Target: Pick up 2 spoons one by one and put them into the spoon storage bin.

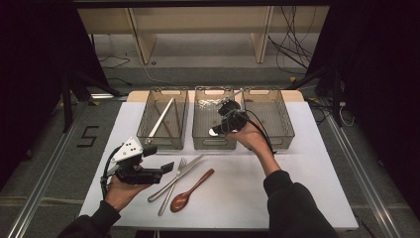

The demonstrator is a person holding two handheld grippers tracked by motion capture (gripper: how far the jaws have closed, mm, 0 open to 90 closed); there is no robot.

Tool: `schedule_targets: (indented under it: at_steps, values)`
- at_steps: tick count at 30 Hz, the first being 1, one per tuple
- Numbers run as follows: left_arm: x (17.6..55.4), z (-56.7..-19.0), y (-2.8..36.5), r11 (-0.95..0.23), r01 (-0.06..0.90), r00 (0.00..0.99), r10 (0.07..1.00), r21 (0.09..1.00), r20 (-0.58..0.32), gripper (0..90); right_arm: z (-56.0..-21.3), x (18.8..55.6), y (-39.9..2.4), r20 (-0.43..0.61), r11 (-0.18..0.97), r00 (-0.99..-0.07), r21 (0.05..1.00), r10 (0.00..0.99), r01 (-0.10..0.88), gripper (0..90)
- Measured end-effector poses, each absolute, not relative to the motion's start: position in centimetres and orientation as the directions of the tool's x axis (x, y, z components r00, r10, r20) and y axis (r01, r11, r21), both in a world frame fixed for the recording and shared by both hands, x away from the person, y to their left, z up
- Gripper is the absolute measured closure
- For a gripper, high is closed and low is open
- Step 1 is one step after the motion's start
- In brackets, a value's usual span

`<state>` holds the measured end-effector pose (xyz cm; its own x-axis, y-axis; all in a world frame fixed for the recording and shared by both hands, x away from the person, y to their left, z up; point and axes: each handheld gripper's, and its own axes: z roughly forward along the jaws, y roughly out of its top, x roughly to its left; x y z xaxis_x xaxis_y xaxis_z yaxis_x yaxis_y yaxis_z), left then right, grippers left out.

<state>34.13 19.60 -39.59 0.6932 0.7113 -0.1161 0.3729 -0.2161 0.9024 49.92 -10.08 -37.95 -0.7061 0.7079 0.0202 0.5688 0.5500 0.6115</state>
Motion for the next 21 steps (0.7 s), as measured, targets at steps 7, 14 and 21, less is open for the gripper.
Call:
schedule_targets:
  at_steps: [7, 14, 21]
  values:
    - [34.1, -39.6, 19.6, -0.216, 0.372, 0.692, 0.712, 0.903, -0.115, 16.2, -37.4, 47.1, -9.7, 0.023, 0.567, -0.760, 0.652, 0.649, 0.504, 44.2]
    - [34.1, -39.6, 19.6, -0.215, 0.371, 0.691, 0.714, 0.903, -0.114, 16.2, -38.1, 45.3, -9.3, 0.045, 0.571, -0.782, 0.659, 0.621, 0.490, 43.2]
    - [34.1, -39.5, 19.7, -0.212, 0.369, 0.689, 0.716, 0.905, -0.113, 16.2, -39.3, 43.8, -8.6, 0.052, 0.599, -0.815, 0.651, 0.577, 0.465, 41.9]
